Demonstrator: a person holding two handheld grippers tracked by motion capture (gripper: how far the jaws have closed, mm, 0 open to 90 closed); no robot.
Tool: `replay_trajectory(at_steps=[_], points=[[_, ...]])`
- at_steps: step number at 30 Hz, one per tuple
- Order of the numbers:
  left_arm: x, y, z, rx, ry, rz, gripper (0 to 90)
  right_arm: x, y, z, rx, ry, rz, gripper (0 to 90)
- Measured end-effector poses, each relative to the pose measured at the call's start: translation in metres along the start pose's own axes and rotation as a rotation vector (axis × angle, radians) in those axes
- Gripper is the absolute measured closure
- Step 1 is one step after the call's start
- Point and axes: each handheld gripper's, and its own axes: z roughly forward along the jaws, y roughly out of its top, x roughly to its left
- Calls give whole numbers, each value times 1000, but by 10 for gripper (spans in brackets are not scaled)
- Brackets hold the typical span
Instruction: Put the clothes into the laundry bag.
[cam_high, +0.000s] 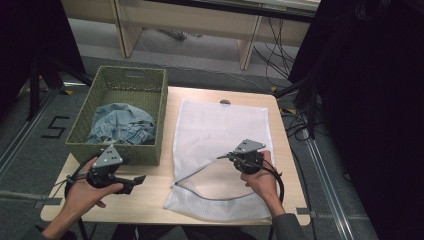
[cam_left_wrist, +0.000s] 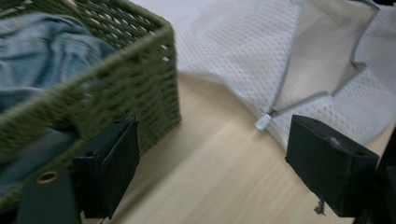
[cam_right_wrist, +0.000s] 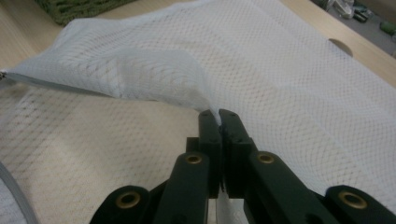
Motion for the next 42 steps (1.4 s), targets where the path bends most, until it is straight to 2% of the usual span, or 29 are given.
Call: replay_trajectory(at_steps=[1, 2, 3, 4, 6, 8, 9, 12, 14, 15, 16, 18, 19, 20, 21, 23, 27, 30, 31, 33, 34, 35, 36, 37, 38, 39, 40, 41, 42], points=[[2, 3, -2, -21, 15, -19, 167, -1, 2, -1, -8, -1, -6, 890], [6, 6, -5, -23, 26, -17, 167, -2, 4, -3, -13, 2, -7, 890], [13, 14, -7, -49, 47, -29, 166, -3, 6, -6, -25, -1, -9, 890], [13, 14, -7, -49, 47, -29, 165, -3, 6, -6, -25, -1, -9, 890], [20, 22, -10, -53, 75, -34, 157, -4, 9, -8, -39, -8, -8, 890], [30, 34, -10, -44, 98, -31, 153, -6, 12, -13, -44, -3, -10, 890], [30, 34, -10, -44, 98, -31, 153, -6, 12, -13, -44, -3, -10, 890], [44, 48, -8, -23, 115, -43, 152, -10, 15, -19, -60, -20, 8, 890], [53, 54, -7, 3, 126, -30, 152, -12, 16, -20, -63, -10, 22, 890], [62, 60, -3, 26, 136, -34, 152, -13, 16, -21, -74, -9, 4, 890], [66, 62, -1, 31, 143, -36, 152, -14, 17, -22, -68, -11, 21, 890], [70, 64, 2, 37, 147, -46, 152, -14, 17, -23, -77, -10, 18, 890], [74, 66, 4, 58, 149, -44, 153, -15, 18, -24, -76, -18, 23, 890], [78, 67, 7, 56, 153, -59, 153, -17, 18, -24, -84, -14, 4, 890], [83, 70, 9, 75, 156, -61, 153, -16, 18, -25, -77, -13, 23, 890], [92, 73, 11, 118, 160, -52, 153, -16, 18, -24, -79, -9, 29, 890], [106, 83, 19, 165, 156, -50, 159, -16, 18, -23, -75, -6, 14, 891], [113, 85, 27, 178, 157, -66, 161, -16, 19, -24, -79, -3, 21, 893], [116, 85, 30, 180, 160, -81, 161, -16, 20, -26, -85, -23, 24, 893], [118, 84, 34, 182, 165, -94, 160, -15, 20, -26, -85, -12, 42, 893], [119, 83, 39, 181, 166, -114, 160, -15, 22, -27, -85, -4, 47, 894], [121, 82, 43, 193, 166, -140, 161, -15, 23, -29, -93, -13, 24, 895], [124, 83, 43, 240, 151, -143, 161, -15, 23, -29, -93, -13, 24, 895], [125, 81, 50, 213, 159, -165, 161, -15, 25, -31, -93, -5, 35, 895], [125, 81, 50, 213, 159, -165, 161, -15, 25, -31, -93, -5, 35, 895], [125, 82, 52, 236, 149, -166, 161, -15, 25, -31, -94, -9, 35, 895], [126, 83, 53, 268, 127, -143, 161, -15, 26, -31, -93, -7, 35, 895], [125, 84, 55, 268, 122, -149, 161, -15, 25, -30, -96, -6, 31, 895], [124, 84, 57, 277, 119, -138, 161, -15, 25, -30, -96, -6, 31, 895]])
